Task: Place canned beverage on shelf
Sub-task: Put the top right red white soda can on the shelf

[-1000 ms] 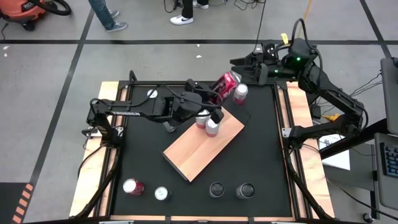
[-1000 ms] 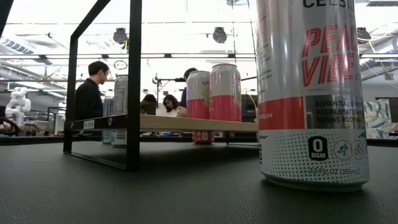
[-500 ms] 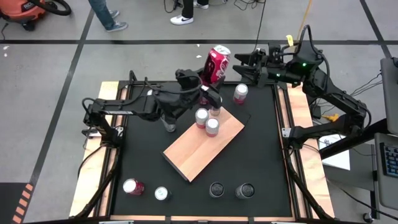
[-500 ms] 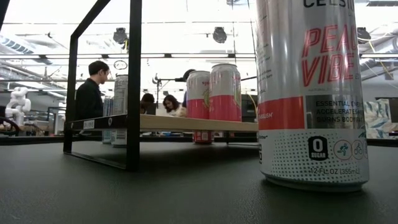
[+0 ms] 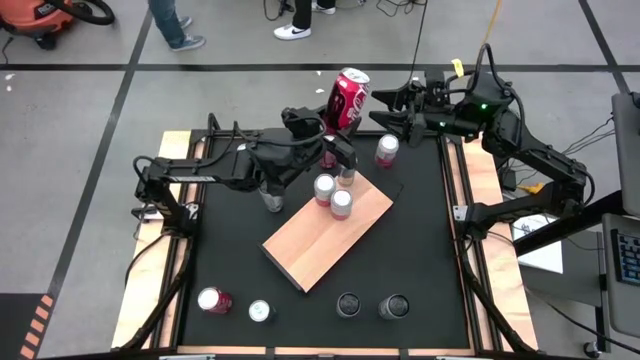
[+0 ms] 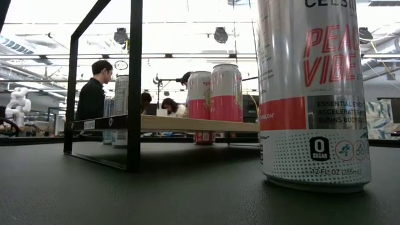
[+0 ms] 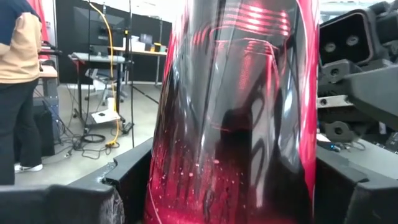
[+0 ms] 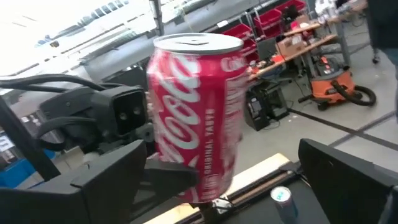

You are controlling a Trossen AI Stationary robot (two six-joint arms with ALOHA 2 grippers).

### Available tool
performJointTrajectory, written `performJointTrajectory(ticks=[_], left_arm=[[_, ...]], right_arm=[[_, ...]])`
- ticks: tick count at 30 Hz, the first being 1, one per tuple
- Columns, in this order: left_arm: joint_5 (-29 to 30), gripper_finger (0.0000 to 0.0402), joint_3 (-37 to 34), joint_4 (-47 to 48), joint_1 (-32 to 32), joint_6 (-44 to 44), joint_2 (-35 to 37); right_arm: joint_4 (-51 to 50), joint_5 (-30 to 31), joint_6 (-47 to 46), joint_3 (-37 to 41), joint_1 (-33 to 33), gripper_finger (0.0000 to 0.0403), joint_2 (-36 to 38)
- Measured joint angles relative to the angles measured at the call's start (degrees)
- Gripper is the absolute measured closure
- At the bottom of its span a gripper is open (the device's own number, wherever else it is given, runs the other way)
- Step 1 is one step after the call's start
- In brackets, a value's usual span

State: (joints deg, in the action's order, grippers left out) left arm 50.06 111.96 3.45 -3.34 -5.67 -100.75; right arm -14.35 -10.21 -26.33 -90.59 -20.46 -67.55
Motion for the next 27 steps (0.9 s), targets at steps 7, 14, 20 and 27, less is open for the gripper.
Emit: performJointTrajectory(ticks=[7,14,20,27], left_arm=[[-0.1,0.0102,0.0,0.0,-0.1,-3.1,0.0],[-0.4,0.0102,0.0,0.1,-0.1,-4.5,-0.8],[-1.0,0.0102,0.0,-0.5,-0.1,-4.5,-1.7],[-2.4,0.0102,-0.1,-0.4,-0.1,-3.5,-2.2]], right_arm=[[3.0,-0.3,-0.6,0.0,1.5,0.0003,-1.2],[3.9,-0.1,-2.8,0.0,1.8,0.0003,-2.9],[4.8,-0.1,-3.0,0.0,1.8,0.0003,-5.3],[6.8,-3.5,-3.0,0.1,1.2,0.0009,-6.5]])
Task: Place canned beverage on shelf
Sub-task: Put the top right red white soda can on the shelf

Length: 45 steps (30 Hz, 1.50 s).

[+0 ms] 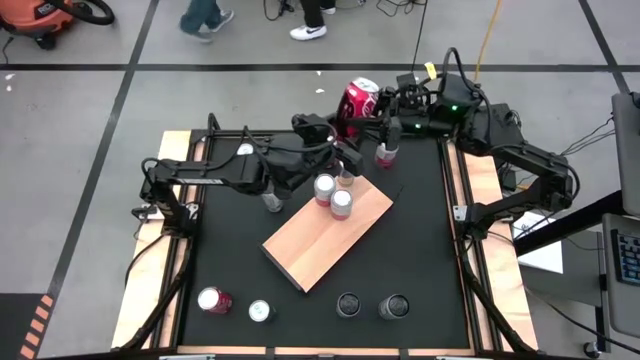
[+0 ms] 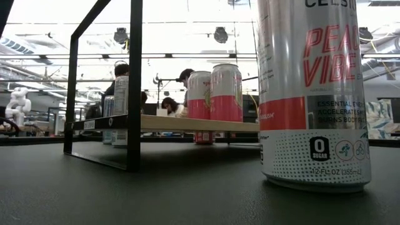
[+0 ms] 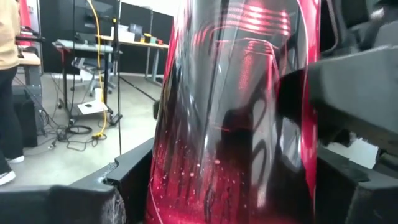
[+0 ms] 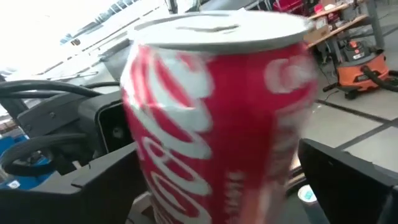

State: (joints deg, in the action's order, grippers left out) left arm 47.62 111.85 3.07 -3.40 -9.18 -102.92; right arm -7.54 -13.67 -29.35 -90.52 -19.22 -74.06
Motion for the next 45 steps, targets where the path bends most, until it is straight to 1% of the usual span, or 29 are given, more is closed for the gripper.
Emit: performJointTrajectory(ticks=[5,8,13,17,20,23,30,37,41,45], left_arm=[[0.0,0.0102,0.0,0.0,0.0,0.7,0.1],[0.0,0.0097,0.0,0.0,0.0,0.7,0.1],[0.0,0.0077,0.0,0.1,0.0,0.6,0.1],[0.2,0.0067,0.0,0.1,0.0,0.5,0.1],[0.1,0.0065,0.0,0.6,0.0,-0.8,0.1],[-0.8,0.0064,0.0,1.7,0.0,-3.6,0.2],[-3.6,0.0063,0.1,9.6,-0.1,-10.1,2.2],[-8.9,0.0062,0.1,16.8,-0.1,-14.7,5.6],[-11.4,0.0062,0.1,17.6,0.2,-15.7,6.1],[-12.8,0.0044,0.1,19.5,0.9,-16.9,6.3]], right_arm=[[0.1,0.0,0.1,0.0,0.0,0.0033,0.0],[0.1,-0.1,0.2,0.0,0.0,0.0063,0.0],[0.1,-0.2,1.4,0.0,0.0,0.0117,0.1],[0.1,-0.2,1.7,0.0,0.0,0.0144,0.1],[0.0,-0.2,1.8,0.0,0.0,0.0144,0.1],[-0.3,-0.2,1.8,0.0,0.0,0.0136,0.2],[-0.7,-0.7,3.0,0.1,-0.2,0.0132,0.4],[-0.8,-1.1,3.0,0.1,-0.2,0.0132,0.3],[-0.4,-1.0,3.2,0.1,-0.2,0.0133,0.4],[-0.5,0.4,3.5,0.1,-0.3,0.0133,0.6]])
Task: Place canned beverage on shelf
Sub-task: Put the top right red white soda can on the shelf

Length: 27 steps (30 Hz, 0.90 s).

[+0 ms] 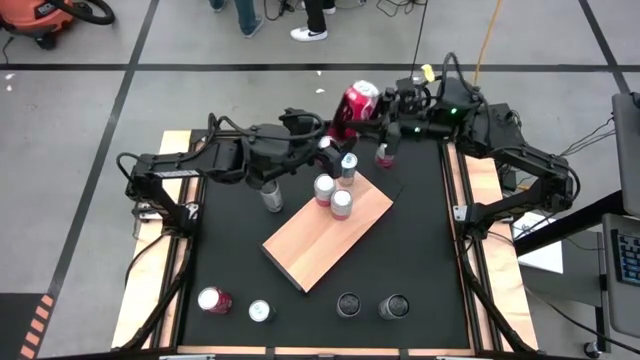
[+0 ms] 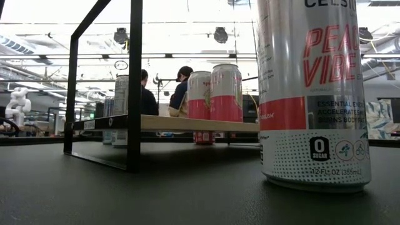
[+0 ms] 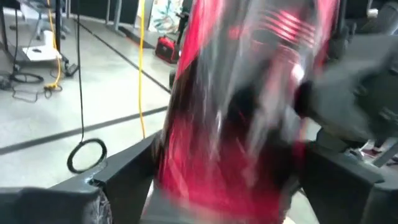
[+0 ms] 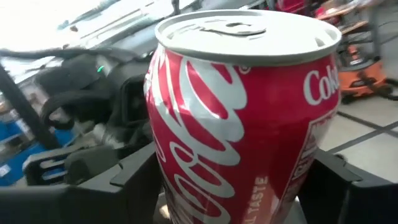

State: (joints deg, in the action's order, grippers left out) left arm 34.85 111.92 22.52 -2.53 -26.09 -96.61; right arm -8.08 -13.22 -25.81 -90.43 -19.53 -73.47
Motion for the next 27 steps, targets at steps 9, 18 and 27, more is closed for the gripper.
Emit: performJointTrajectory(ticks=[9,18,27], left_arm=[[-1.6,0.0007,0.0,2.5,0.7,-0.4,-0.1],[-3.6,0.0008,0.0,5.5,0.7,-1.5,5.1],[-3.1,0.0008,0.0,5.4,1.0,-0.9,8.4]], right_arm=[[-0.1,0.8,0.0,-0.2,-0.5,0.0133,-0.1],[-4.3,1.0,3.1,-0.2,-1.1,0.0133,0.0],[-12.9,-0.4,6.3,-0.2,0.9,0.0133,0.0]])
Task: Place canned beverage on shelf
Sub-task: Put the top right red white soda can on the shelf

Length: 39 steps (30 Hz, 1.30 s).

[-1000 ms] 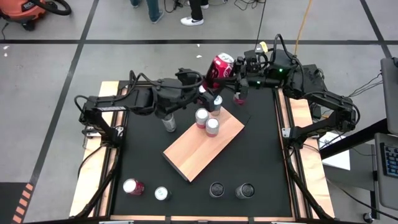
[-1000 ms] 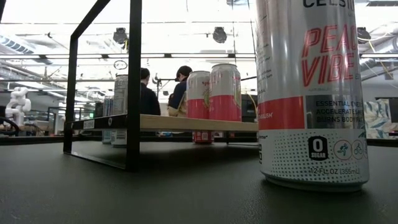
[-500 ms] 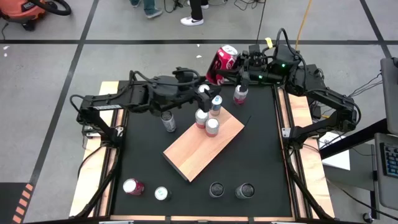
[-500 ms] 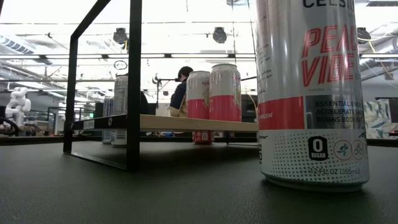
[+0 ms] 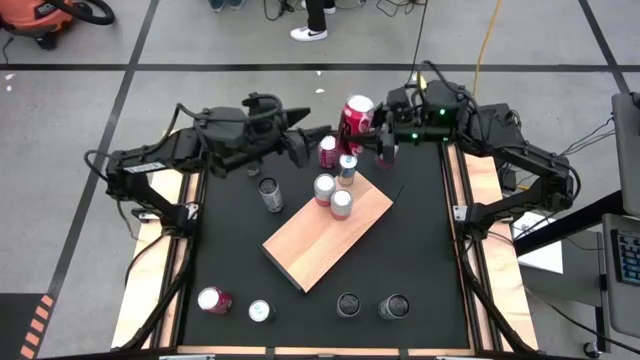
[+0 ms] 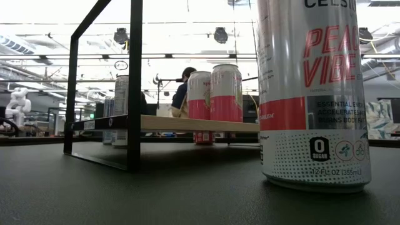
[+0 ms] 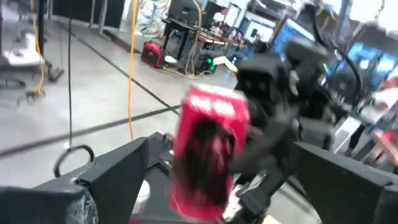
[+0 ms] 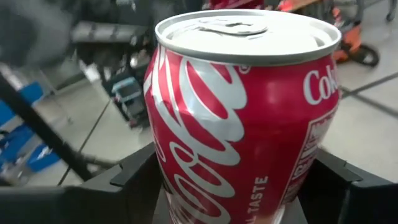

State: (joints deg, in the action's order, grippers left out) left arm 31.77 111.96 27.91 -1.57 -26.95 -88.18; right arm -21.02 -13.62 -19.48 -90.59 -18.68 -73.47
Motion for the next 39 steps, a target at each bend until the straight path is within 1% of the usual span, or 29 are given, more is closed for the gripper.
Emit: performJointTrajectory(ticks=[3,7,9,14,17,19,24,28,30,33,36,39], left_arm=[[-1.8,0.0008,0.0,1.2,1.4,-5.7,0.2],[-8.4,0.0008,0.0,5.3,3.4,-11.0,0.1],[-11.3,0.0008,0.0,6.2,3.8,-11.7,0.1],[-14.3,0.0008,0.0,6.1,3.8,-11.7,0.1],[-17.5,0.0008,-0.1,6.4,3.8,-11.7,0.5],[-18.7,0.0008,-0.1,7.3,4.1,-11.7,0.7],[-21.1,0.0008,-0.1,12.3,4.3,-12.2,0.7],[-25.5,0.0008,-0.1,19.0,4.7,-19.9,1.7],[-27.4,0.0008,-0.1,22.9,4.8,-22.3,2.1],[-30.0,0.0008,-0.1,26.2,4.5,-25.5,2.8],[-31.3,0.0008,0.0,26.2,3.7,-25.1,3.4],[-31.3,0.0008,0.0,26.7,3.4,-23.4,3.5]], right_arm=[[-2.9,-0.2,0.1,0.0,1.6,0.0133,0.0],[-6.3,0.1,0.3,0.0,4.1,0.0133,0.0],[-7.7,0.3,0.4,0.0,5.3,0.0133,-0.1],[-10.7,0.2,0.5,0.0,8.0,0.0133,-0.3],[-13.4,0.3,0.2,0.0,9.2,0.0133,-0.8],[-15.3,1.0,-0.6,0.0,10.3,0.0133,-1.5],[-16.9,4.2,-2.7,0.1,12.8,0.0133,-3.0],[-16.8,4.9,-5.1,0.1,14.3,0.0133,-4.2],[-16.7,5.2,-5.9,0.1,15.1,0.0133,-4.8],[-16.3,5.2,-7.5,0.1,15.8,0.0133,-5.8],[-16.5,5.1,-8.5,0.1,16.7,0.0133,-7.0],[-16.7,6.5,-8.5,0.1,17.7,0.0133,-8.2]])
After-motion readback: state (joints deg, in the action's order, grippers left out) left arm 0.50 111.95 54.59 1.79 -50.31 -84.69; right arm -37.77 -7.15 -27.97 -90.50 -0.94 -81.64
